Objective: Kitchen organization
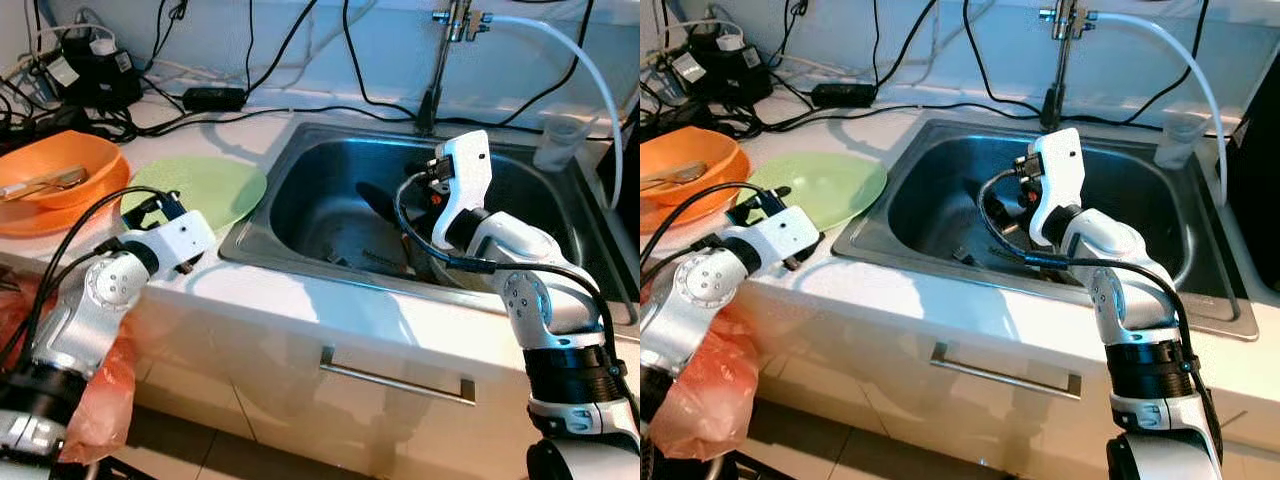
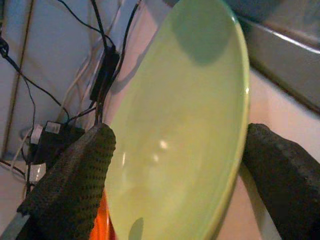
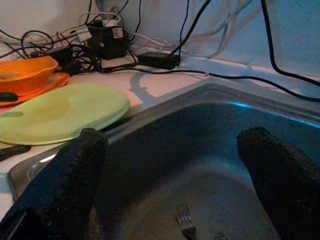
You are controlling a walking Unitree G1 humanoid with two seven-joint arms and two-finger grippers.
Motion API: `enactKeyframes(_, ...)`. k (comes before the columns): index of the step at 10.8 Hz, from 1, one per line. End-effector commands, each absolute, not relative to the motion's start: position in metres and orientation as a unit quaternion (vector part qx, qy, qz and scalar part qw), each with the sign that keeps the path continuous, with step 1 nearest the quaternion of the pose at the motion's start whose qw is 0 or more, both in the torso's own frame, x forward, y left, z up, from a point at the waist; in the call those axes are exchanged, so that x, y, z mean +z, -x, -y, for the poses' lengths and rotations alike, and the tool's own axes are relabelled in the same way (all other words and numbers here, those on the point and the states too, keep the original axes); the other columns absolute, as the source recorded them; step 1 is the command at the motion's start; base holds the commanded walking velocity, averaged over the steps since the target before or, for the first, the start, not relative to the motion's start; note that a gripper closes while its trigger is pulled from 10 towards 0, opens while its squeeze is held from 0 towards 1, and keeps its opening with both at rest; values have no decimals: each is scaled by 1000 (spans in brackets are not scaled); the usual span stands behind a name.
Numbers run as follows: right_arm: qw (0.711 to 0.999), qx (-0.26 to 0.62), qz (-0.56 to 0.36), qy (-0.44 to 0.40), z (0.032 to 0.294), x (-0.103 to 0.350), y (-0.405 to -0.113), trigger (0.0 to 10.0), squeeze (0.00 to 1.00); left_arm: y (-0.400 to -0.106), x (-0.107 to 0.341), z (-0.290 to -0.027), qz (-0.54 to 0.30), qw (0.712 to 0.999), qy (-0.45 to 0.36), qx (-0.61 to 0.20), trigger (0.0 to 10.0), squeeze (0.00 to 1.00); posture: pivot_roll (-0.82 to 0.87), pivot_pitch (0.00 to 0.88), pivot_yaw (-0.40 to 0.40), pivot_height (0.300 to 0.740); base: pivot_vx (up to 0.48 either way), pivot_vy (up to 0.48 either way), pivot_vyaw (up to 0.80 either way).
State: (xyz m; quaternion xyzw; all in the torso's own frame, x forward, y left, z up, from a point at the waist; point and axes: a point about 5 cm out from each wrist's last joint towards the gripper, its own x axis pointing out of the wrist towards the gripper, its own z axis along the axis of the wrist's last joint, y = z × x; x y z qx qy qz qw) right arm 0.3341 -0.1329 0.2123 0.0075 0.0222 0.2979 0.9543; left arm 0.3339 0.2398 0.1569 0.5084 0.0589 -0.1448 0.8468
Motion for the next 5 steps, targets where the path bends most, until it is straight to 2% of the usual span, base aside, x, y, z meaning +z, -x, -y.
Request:
enactKeyframes(1,953,303,-18,-11,131,216,-333,10000,0,-334,143,-250,-96,839,-518,-136,10000,0,51,0,33,740,0,0,0)
enactKeyframes(3,953,303,-17,-10,131,218,-333,10000,0,-340,138,-255,-103,842,-516,-120,10000,0,45,0,29,740,0,0,0)
enactKeyframes(4,953,303,-16,-9,131,219,-333,10000,0,-341,134,-255,-106,840,-518,-120,5725,0,44,0,30,740,0,0,0)
enactKeyframes(5,953,303,-16,-9,131,219,-333,10000,0,-343,130,-254,-104,839,-521,-121,0,0,40,0,33,740,0,0,0)
